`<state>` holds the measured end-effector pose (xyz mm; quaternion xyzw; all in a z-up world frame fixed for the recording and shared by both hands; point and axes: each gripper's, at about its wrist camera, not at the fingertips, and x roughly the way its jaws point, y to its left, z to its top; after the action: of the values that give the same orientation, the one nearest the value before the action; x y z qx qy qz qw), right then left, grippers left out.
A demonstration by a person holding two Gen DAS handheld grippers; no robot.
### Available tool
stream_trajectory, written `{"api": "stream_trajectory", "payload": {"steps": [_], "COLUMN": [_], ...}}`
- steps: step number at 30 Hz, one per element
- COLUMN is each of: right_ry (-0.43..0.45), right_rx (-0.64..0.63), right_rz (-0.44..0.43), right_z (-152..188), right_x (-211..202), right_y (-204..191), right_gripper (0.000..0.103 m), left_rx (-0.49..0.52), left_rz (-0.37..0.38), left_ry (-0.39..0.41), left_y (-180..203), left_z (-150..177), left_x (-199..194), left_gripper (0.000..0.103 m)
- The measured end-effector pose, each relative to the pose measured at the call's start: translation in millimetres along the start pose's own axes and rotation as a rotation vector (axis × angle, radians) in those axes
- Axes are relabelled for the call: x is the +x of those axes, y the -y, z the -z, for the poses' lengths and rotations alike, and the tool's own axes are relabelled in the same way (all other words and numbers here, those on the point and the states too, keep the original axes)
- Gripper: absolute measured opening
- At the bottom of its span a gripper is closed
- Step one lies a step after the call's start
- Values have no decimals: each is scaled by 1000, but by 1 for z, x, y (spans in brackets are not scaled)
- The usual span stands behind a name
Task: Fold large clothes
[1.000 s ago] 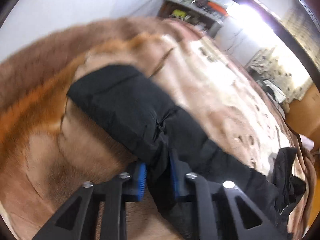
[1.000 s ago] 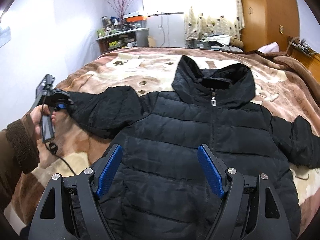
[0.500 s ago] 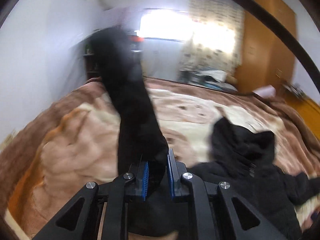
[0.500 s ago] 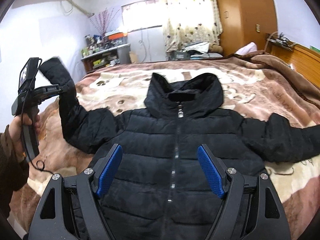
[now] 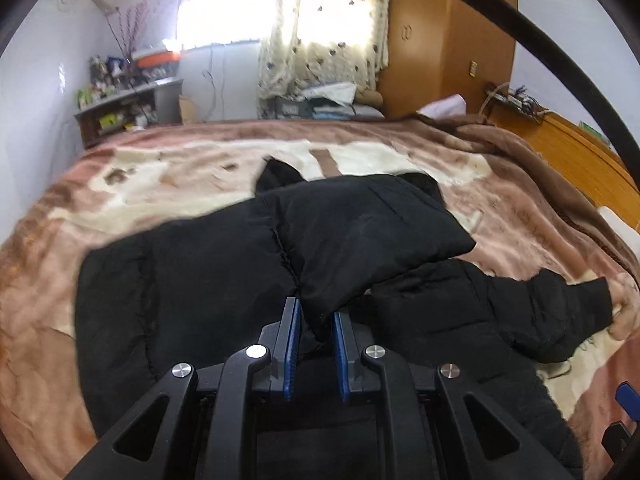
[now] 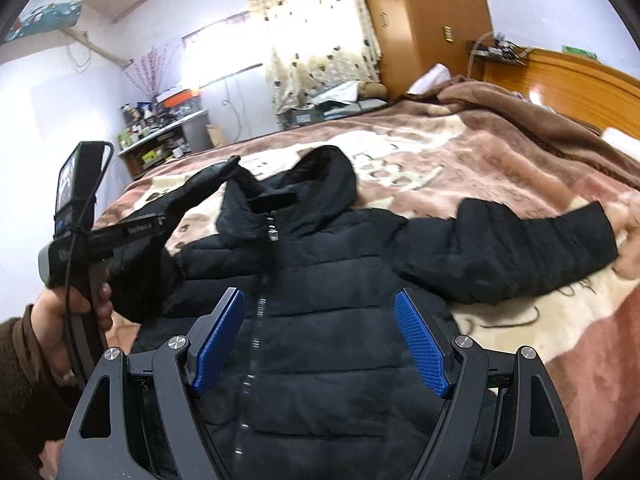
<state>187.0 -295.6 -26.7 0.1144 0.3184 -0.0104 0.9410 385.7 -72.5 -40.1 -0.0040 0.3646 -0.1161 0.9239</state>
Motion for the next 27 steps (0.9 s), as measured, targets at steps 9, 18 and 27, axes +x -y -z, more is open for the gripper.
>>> {"api": "stream_trajectory", "payload": {"steps": [9, 18, 27], "right_ry": [-41, -90, -216], "right_rx": [26, -8, 30], "right_rz": [52, 63, -15], "right_z": [7, -1, -16], "right_x": [10, 47, 134], "right_y": [37, 42, 37], "right_gripper": [78, 77, 78], "left_rx": [78, 80, -74], "left_rz": [63, 233, 138], "left_ry": [-141, -217, -129], "left_y": [54, 52, -36], "left_z": [43, 65, 36], "left_x": [51, 58, 17], "left_gripper": [16, 59, 68]}}
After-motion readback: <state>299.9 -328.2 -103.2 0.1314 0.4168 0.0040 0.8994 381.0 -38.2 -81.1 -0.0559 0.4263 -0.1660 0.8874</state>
